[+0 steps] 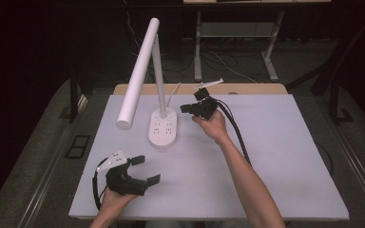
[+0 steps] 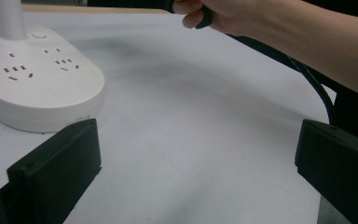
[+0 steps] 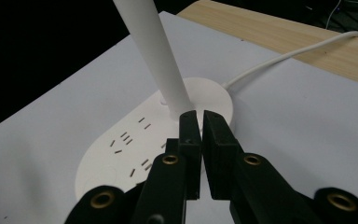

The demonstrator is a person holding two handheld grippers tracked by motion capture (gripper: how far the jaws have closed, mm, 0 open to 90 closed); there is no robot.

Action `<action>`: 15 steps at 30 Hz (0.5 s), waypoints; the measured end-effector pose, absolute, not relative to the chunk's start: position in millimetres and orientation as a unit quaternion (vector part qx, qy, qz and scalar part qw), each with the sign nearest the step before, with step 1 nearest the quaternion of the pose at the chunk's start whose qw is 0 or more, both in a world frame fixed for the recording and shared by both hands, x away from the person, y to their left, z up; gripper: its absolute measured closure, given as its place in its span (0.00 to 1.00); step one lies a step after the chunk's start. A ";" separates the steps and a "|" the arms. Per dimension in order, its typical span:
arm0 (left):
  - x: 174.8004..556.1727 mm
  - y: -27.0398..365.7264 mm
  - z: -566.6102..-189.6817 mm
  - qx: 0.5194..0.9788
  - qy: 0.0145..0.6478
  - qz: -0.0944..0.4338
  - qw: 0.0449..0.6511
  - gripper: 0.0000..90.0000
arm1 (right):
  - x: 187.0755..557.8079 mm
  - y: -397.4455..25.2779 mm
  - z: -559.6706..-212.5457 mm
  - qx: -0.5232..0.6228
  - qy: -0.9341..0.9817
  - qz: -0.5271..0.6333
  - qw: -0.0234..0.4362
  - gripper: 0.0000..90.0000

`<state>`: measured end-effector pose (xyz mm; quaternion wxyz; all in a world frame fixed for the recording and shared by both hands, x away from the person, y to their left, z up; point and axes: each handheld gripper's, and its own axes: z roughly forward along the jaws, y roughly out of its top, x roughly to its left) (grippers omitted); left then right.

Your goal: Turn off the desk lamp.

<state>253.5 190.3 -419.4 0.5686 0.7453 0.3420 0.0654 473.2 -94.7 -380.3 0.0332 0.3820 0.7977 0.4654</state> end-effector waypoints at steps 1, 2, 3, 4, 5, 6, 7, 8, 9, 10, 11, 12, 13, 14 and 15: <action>253.6 190.1 -419.6 0.745 0.342 0.066 0.568 0.00 | 469.4 -100.3 -376.1 0.379 0.797 0.470 0.033 0.92; 253.7 190.0 -419.8 0.745 0.342 0.066 0.569 0.00 | 469.4 -100.3 -376.1 0.379 0.797 0.470 0.033 0.92; 253.8 190.2 -419.9 0.746 0.342 0.066 0.568 0.00 | 465.0 -105.8 -372.4 0.379 0.796 0.470 0.038 0.88; 253.9 190.3 -419.9 0.746 0.342 0.066 0.568 0.00 | 462.5 -108.4 -370.8 0.380 0.796 0.470 0.039 0.85; 253.9 190.4 -419.9 0.745 0.342 0.067 0.568 0.00 | 462.5 -108.4 -370.8 0.380 0.796 0.470 0.039 0.85; 253.8 190.3 -420.0 0.745 0.343 0.066 0.569 0.00 | 457.2 -113.4 -367.3 0.387 0.798 0.460 0.052 0.76; 253.6 190.3 -419.9 0.744 0.344 0.067 0.569 0.00 | 457.2 -113.4 -367.3 0.387 0.798 0.460 0.052 0.76; 253.4 190.3 -419.8 0.744 0.345 0.067 0.569 0.00 | 454.5 -115.6 -365.7 0.391 0.797 0.457 0.056 0.72; 253.3 190.2 -419.7 0.744 0.345 0.067 0.568 0.00 | 451.7 -118.0 -364.1 0.393 0.796 0.457 0.056 0.68; 253.3 190.0 -419.9 0.744 0.345 0.068 0.568 0.00 | 445.9 -122.9 -360.7 0.393 0.796 0.455 0.061 0.60; 253.1 189.2 -420.1 0.745 0.345 0.069 0.567 0.00 | 442.7 -125.1 -358.8 0.396 0.795 0.454 0.066 0.56; 253.1 189.2 -420.1 0.745 0.345 0.069 0.567 0.00 | 442.7 -125.1 -358.8 0.396 0.795 0.454 0.066 0.56; 252.8 188.7 -420.0 0.745 0.346 0.069 0.567 0.00 | 436.8 -129.9 -355.2 0.396 0.794 0.455 0.073 0.47; 252.7 188.3 -420.0 0.745 0.345 0.069 0.567 0.00 | 433.7 -132.4 -353.6 0.398 0.792 0.457 0.074 0.43; 252.5 187.8 -420.0 0.745 0.345 0.068 0.567 0.00 | 431.0 -135.3 -352.6 0.396 0.791 0.459 0.076 0.37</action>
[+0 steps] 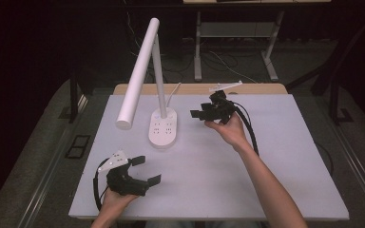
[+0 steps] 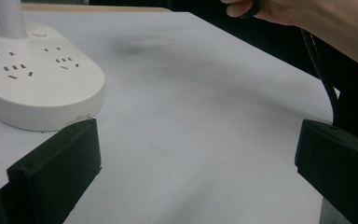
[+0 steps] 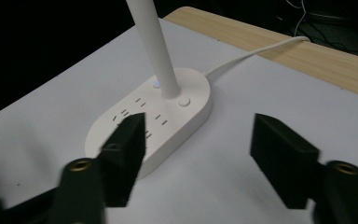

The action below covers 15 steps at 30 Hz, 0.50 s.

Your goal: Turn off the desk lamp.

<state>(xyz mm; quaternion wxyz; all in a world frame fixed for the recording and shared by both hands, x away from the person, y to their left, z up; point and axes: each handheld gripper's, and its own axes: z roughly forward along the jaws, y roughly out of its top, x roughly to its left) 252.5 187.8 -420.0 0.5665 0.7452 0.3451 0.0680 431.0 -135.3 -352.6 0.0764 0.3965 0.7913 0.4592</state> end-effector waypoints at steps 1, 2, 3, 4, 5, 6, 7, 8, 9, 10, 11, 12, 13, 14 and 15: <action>252.4 187.5 -420.0 0.746 0.344 0.069 0.566 0.00 | 428.4 -138.3 -351.5 0.397 0.791 0.459 0.076 0.31; 252.0 186.6 -420.2 0.746 0.344 0.068 0.566 0.00 | 426.1 -141.6 -351.1 0.395 0.792 0.459 0.076 0.25; 252.0 186.6 -420.2 0.746 0.344 0.068 0.566 0.00 | 426.1 -141.6 -351.1 0.395 0.792 0.459 0.076 0.25; 252.0 186.3 -420.2 0.746 0.344 0.068 0.566 0.00 | 421.1 -148.1 -350.5 0.394 0.793 0.459 0.070 0.13; 252.0 186.3 -420.2 0.746 0.344 0.068 0.566 0.00 | 421.1 -148.1 -350.5 0.394 0.793 0.459 0.070 0.13; 252.1 186.4 -420.2 0.746 0.344 0.068 0.566 0.00 | 418.5 -151.7 -350.3 0.393 0.794 0.458 0.067 0.12; 252.2 186.6 -420.2 0.746 0.344 0.068 0.566 0.00 | 412.2 -158.6 -350.2 0.399 0.790 0.460 0.070 0.03; 252.2 186.6 -420.2 0.746 0.344 0.068 0.566 0.00 | 412.2 -158.6 -350.2 0.399 0.790 0.460 0.070 0.03; 252.4 187.0 -420.2 0.746 0.344 0.068 0.566 0.00 | 409.6 -162.6 -350.4 0.396 0.793 0.458 0.067 0.01; 252.4 187.1 -420.2 0.746 0.344 0.068 0.566 0.00 | 403.2 -170.2 -350.8 0.395 0.795 0.456 0.066 0.01; 252.4 187.2 -420.2 0.746 0.344 0.068 0.567 0.00 | 399.8 -174.1 -351.0 0.396 0.793 0.457 0.067 0.01; 252.4 187.1 -420.2 0.746 0.344 0.069 0.566 0.00 | 396.8 -178.3 -351.6 0.396 0.792 0.459 0.066 0.01; 252.4 187.1 -420.2 0.746 0.344 0.069 0.566 0.00 | 393.6 -182.6 -352.0 0.399 0.791 0.459 0.063 0.01; 252.4 187.0 -420.2 0.745 0.345 0.068 0.566 0.00 | 390.3 -186.7 -352.8 0.400 0.790 0.461 0.062 0.01; 252.4 186.9 -420.2 0.746 0.344 0.069 0.566 0.00 | 390.3 -186.7 -352.8 0.400 0.790 0.461 0.062 0.01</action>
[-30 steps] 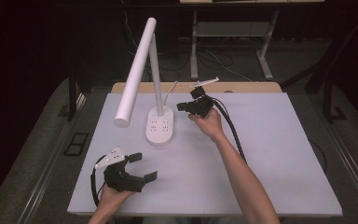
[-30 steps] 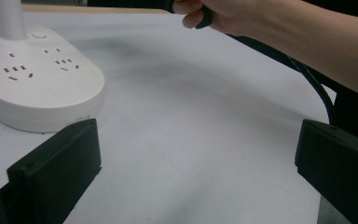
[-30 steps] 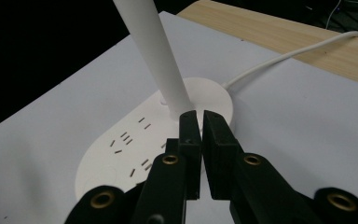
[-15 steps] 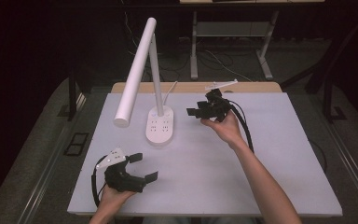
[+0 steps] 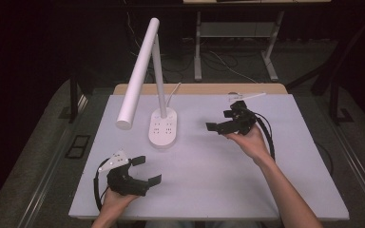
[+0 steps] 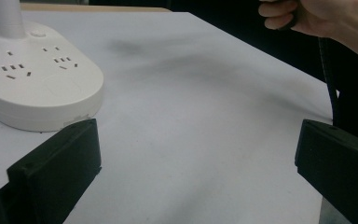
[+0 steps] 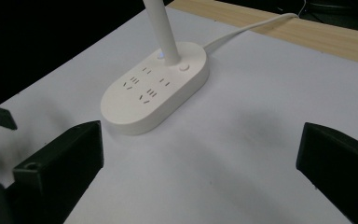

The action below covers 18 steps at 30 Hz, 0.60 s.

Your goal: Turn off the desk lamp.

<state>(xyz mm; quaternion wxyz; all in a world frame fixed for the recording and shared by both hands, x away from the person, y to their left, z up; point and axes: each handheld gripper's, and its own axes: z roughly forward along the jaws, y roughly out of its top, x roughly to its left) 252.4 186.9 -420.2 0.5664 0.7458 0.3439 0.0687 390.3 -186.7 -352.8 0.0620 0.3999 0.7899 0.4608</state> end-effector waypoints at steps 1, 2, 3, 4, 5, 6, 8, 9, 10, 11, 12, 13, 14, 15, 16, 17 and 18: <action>252.2 186.5 -420.2 0.745 0.345 0.068 0.566 0.00 | 383.0 -194.0 -354.9 0.402 0.789 0.462 0.060 0.01; 252.2 186.3 -420.2 0.745 0.345 0.068 0.566 0.00 | 383.0 -194.0 -354.9 0.402 0.789 0.462 0.060 0.01; 252.2 186.2 -420.3 0.746 0.344 0.068 0.566 0.00 | 375.7 -201.1 -357.3 0.401 0.788 0.464 0.061 0.01; 252.3 186.0 -420.3 0.746 0.345 0.067 0.566 0.00 | 371.7 -204.3 -358.2 0.402 0.787 0.463 0.060 0.01; 252.4 185.9 -420.3 0.747 0.344 0.067 0.566 0.00 | 367.9 -207.8 -359.2 0.402 0.787 0.464 0.062 0.01; 252.3 185.7 -420.3 0.746 0.344 0.067 0.566 0.00 | 367.9 -207.8 -359.2 0.402 0.787 0.464 0.062 0.01; 252.2 185.6 -420.3 0.746 0.344 0.067 0.566 0.00 | 360.1 -214.1 -360.3 0.404 0.785 0.466 0.062 0.01; 252.3 185.6 -420.3 0.746 0.345 0.067 0.566 0.00 | 352.4 -220.6 -360.6 0.402 0.785 0.467 0.065 0.01; 252.3 185.6 -420.3 0.746 0.345 0.067 0.566 0.00 | 348.0 -223.6 -360.5 0.404 0.783 0.468 0.065 0.01; 252.3 185.6 -420.3 0.746 0.344 0.067 0.566 0.00 | 344.2 -226.6 -360.8 0.404 0.782 0.471 0.066 0.01; 252.3 185.6 -420.3 0.746 0.344 0.067 0.566 0.00 | 344.2 -226.6 -360.8 0.404 0.782 0.471 0.066 0.01; 252.3 185.5 -420.3 0.746 0.344 0.067 0.566 0.00 | 340.2 -229.2 -361.4 0.405 0.780 0.473 0.066 0.01; 252.2 185.4 -420.3 0.746 0.344 0.068 0.566 0.00 | 332.5 -234.7 -363.3 0.409 0.777 0.474 0.067 0.01; 252.1 185.5 -420.2 0.746 0.344 0.068 0.566 0.00 | 332.5 -234.7 -363.3 0.409 0.777 0.474 0.067 0.01; 251.9 185.6 -420.0 0.747 0.344 0.068 0.565 0.00 | 328.6 -237.6 -364.9 0.408 0.775 0.477 0.070 0.01; 251.5 186.0 -419.8 0.748 0.342 0.069 0.565 0.00 | 321.3 -243.3 -369.1 0.409 0.775 0.476 0.073 0.01; 251.5 186.0 -419.8 0.748 0.342 0.069 0.565 0.00 | 321.3 -243.3 -369.1 0.409 0.775 0.476 0.073 0.01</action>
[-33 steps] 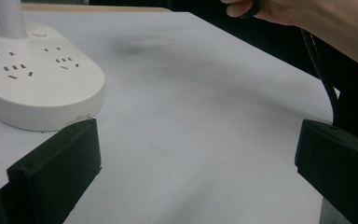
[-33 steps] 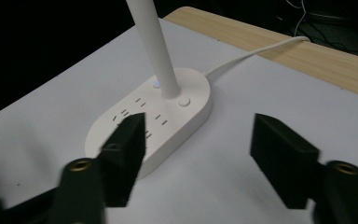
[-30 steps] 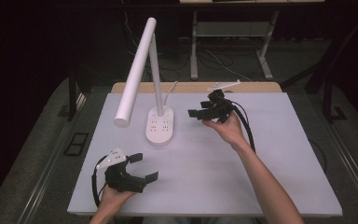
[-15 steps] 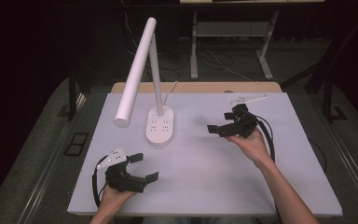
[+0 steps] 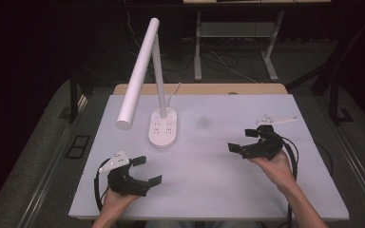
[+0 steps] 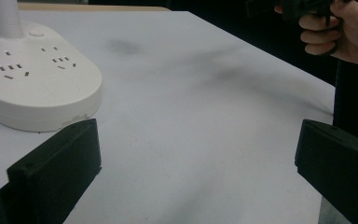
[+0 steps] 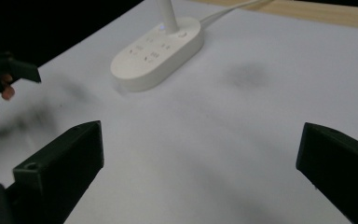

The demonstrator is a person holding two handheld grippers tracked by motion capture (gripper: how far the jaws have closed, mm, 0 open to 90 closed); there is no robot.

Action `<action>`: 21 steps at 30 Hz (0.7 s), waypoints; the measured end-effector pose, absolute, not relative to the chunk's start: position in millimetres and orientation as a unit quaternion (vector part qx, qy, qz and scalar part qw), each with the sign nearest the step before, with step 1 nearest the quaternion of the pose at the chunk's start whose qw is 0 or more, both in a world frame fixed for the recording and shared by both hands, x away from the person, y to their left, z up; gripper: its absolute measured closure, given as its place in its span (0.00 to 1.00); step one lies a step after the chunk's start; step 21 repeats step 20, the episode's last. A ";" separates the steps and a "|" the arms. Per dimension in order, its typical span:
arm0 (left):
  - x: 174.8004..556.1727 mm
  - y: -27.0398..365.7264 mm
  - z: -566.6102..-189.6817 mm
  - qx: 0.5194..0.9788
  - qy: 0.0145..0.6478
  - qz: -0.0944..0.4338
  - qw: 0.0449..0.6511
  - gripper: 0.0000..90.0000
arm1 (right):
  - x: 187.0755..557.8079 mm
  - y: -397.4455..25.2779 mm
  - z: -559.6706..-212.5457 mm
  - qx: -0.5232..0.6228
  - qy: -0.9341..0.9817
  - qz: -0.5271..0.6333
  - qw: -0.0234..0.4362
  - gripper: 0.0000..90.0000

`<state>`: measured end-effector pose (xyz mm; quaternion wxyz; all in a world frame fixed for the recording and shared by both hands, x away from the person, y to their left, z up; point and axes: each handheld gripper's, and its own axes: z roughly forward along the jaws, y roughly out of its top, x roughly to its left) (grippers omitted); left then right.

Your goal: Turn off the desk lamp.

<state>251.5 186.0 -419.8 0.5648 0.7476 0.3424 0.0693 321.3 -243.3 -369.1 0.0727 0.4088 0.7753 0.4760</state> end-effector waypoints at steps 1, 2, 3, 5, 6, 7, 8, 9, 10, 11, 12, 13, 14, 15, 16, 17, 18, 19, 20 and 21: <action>251.3 186.4 -419.8 0.747 0.344 0.069 0.565 0.00 | 313.8 -248.5 -373.0 0.411 0.778 0.469 0.077 0.01; 251.3 186.4 -419.8 0.747 0.344 0.069 0.565 0.00 | 310.2 -251.7 -374.7 0.414 0.777 0.469 0.077 0.01; 251.4 186.2 -419.9 0.746 0.345 0.069 0.565 0.00 | 306.4 -255.0 -376.0 0.417 0.774 0.470 0.077 0.01; 251.9 186.6 -420.0 0.747 0.345 0.070 0.564 0.00 | 298.3 -261.6 -378.5 0.421 0.770 0.473 0.078 0.01; 252.0 186.6 -420.0 0.747 0.345 0.070 0.564 0.00 | 294.3 -264.8 -379.8 0.423 0.768 0.475 0.078 0.01; 251.9 186.5 -419.9 0.747 0.345 0.070 0.564 0.00 | 294.3 -264.8 -379.8 0.423 0.768 0.475 0.078 0.01; 251.8 186.5 -419.9 0.748 0.345 0.070 0.563 0.00 | 286.3 -270.1 -382.5 0.428 0.765 0.474 0.080 0.01; 251.6 186.4 -419.9 0.748 0.345 0.071 0.562 0.00 | 286.3 -270.1 -382.5 0.428 0.765 0.474 0.080 0.01; 251.3 186.3 -419.8 0.747 0.346 0.070 0.563 0.00 | 278.9 -274.5 -385.3 0.427 0.766 0.473 0.084 0.01; 251.0 186.3 -419.5 0.746 0.346 0.070 0.565 0.00 | 274.5 -276.4 -386.5 0.427 0.767 0.470 0.086 0.01; 250.6 186.4 -419.3 0.746 0.345 0.069 0.565 0.00 | 270.3 -278.4 -388.3 0.428 0.767 0.469 0.089 0.01; 250.1 186.1 -419.2 0.746 0.345 0.068 0.566 0.00 | 266.1 -280.4 -390.5 0.431 0.765 0.470 0.090 0.01; 249.7 184.9 -419.3 0.747 0.344 0.068 0.566 0.00 | 262.1 -282.4 -393.1 0.434 0.763 0.470 0.090 0.01; 249.9 184.4 -419.6 0.747 0.343 0.068 0.565 0.00 | 258.6 -284.6 -395.9 0.436 0.761 0.471 0.090 0.01; 249.9 184.4 -419.6 0.747 0.343 0.068 0.565 0.00 | 255.1 -286.2 -399.0 0.441 0.758 0.472 0.087 0.01; 250.0 184.1 -419.6 0.748 0.343 0.067 0.564 0.00 | 252.3 -288.0 -402.3 0.444 0.757 0.472 0.087 0.01; 250.1 183.7 -419.8 0.749 0.343 0.067 0.563 0.00 | 252.3 -288.0 -402.3 0.444 0.757 0.472 0.087 0.01; 250.2 183.4 -419.9 0.749 0.342 0.067 0.563 0.00 | 249.7 -289.3 -405.2 0.447 0.756 0.470 0.086 0.01; 250.4 183.0 -420.0 0.749 0.342 0.068 0.563 0.00 | 247.8 -290.5 -407.6 0.449 0.756 0.468 0.086 0.01; 250.4 183.0 -420.0 0.749 0.342 0.068 0.563 0.00 | 247.8 -290.5 -407.6 0.449 0.756 0.468 0.086 0.01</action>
